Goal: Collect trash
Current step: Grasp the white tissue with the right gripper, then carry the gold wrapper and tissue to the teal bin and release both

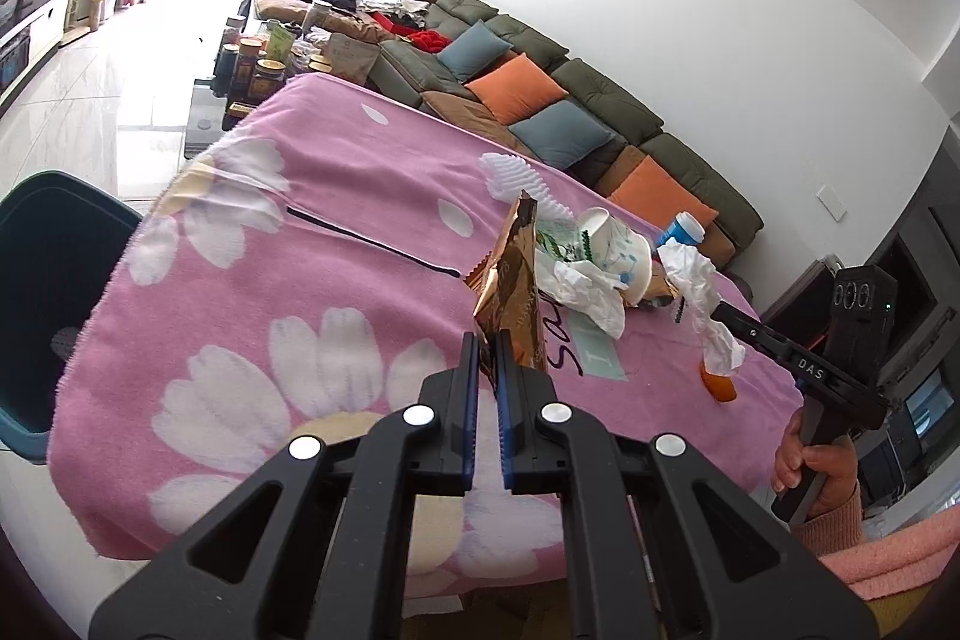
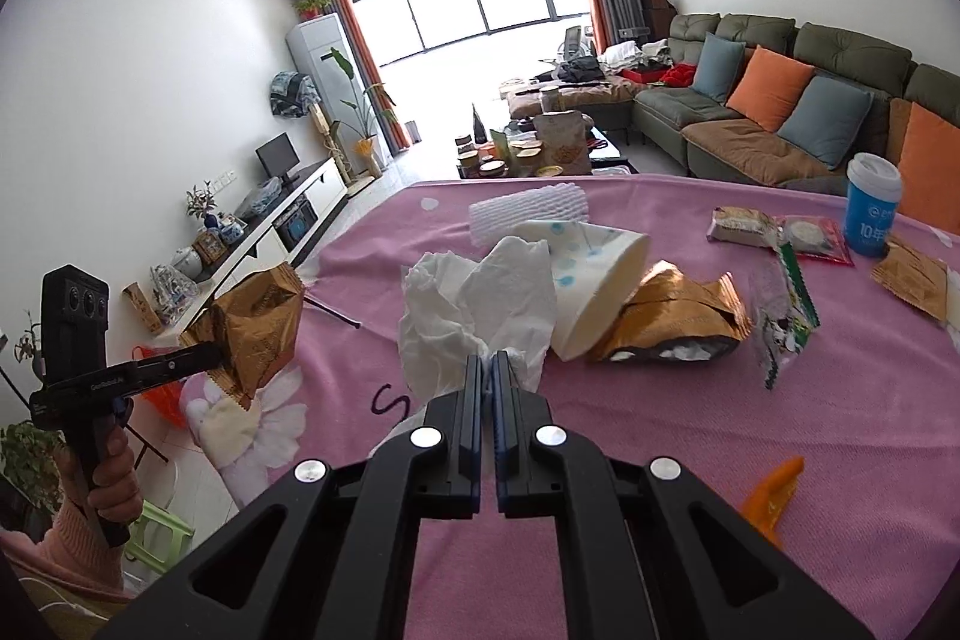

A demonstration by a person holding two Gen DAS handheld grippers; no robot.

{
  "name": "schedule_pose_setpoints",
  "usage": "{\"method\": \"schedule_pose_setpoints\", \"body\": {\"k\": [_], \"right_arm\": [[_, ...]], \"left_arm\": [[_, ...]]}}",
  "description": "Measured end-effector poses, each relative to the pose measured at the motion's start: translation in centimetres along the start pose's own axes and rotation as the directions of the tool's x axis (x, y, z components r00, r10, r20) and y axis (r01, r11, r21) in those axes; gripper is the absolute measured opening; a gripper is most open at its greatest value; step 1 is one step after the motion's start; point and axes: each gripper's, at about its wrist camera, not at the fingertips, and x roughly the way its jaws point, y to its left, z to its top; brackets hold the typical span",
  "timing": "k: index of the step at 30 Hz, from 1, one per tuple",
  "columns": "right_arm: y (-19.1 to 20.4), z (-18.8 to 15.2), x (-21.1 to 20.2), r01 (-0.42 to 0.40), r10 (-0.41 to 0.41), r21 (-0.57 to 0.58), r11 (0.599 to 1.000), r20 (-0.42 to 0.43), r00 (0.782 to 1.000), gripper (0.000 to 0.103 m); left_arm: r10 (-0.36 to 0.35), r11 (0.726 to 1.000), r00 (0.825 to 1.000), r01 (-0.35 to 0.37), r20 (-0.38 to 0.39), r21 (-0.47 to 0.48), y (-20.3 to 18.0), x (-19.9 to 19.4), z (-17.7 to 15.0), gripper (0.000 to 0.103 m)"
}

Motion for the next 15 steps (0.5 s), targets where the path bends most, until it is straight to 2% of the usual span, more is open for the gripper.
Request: {"method": "schedule_pose_setpoints", "body": {"k": [8,15], "right_arm": [[6.7,2.3,4.5,-0.181,0.178,-0.103,0.978,-0.037,0.983,0.002],[12.5,4.0,9.1,-0.308,0.291,-0.183,0.934,-0.115,0.950,0.002]], "left_arm": [[0.112,0.992,0.989,-0.106,0.093,-0.065,4.0,-5.3,0.6,0.006],[0.228,0.968,0.962,-0.208,0.151,-0.139,7.7,-10.1,0.6,0.006]]}}
